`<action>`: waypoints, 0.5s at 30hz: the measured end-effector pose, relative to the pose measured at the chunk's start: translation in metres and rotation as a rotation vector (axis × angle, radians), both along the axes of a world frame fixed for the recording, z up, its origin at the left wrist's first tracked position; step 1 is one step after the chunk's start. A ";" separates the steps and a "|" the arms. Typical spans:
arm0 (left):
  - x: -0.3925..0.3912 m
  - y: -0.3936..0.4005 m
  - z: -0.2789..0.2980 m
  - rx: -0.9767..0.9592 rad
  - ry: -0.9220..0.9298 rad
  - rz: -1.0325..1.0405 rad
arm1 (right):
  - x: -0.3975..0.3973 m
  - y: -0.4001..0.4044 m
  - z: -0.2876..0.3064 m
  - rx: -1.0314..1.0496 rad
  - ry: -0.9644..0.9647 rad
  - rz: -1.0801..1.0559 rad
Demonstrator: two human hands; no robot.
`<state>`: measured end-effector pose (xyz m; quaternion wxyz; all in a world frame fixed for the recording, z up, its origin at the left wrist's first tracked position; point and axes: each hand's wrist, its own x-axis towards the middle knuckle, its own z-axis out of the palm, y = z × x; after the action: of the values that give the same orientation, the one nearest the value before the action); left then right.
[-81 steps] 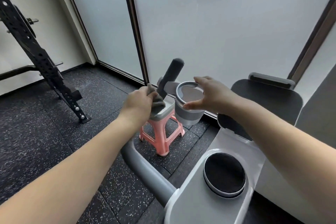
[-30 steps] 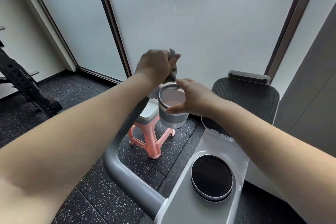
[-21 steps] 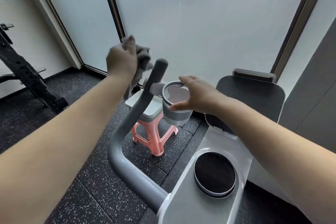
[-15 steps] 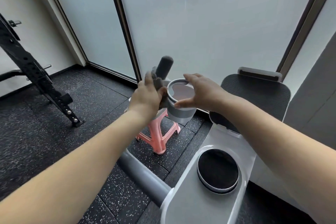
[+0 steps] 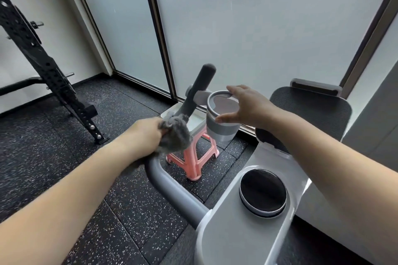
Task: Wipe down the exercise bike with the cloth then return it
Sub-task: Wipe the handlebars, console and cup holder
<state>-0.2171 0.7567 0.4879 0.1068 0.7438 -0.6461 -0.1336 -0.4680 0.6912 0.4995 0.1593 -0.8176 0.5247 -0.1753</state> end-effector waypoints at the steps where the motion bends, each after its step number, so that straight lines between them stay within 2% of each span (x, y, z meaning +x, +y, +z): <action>1: -0.007 -0.005 0.001 -0.039 0.041 -0.008 | 0.000 0.000 0.000 -0.003 0.004 0.000; 4: -0.039 -0.009 -0.008 -0.105 0.143 -0.043 | 0.000 0.001 0.000 -0.012 0.012 -0.007; 7: -0.038 -0.005 -0.022 -0.184 0.071 0.039 | 0.000 0.002 0.000 -0.023 0.019 -0.021; 10: -0.023 0.014 -0.021 -0.150 -0.040 0.032 | 0.001 0.003 0.000 -0.019 0.016 -0.035; 15: 0.001 0.057 -0.020 -0.017 0.088 0.110 | 0.004 0.007 0.000 -0.010 0.006 -0.068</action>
<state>-0.2156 0.8141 0.4675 0.1489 0.7707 -0.5999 -0.1546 -0.4638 0.6986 0.4997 0.1476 -0.8008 0.5516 -0.1809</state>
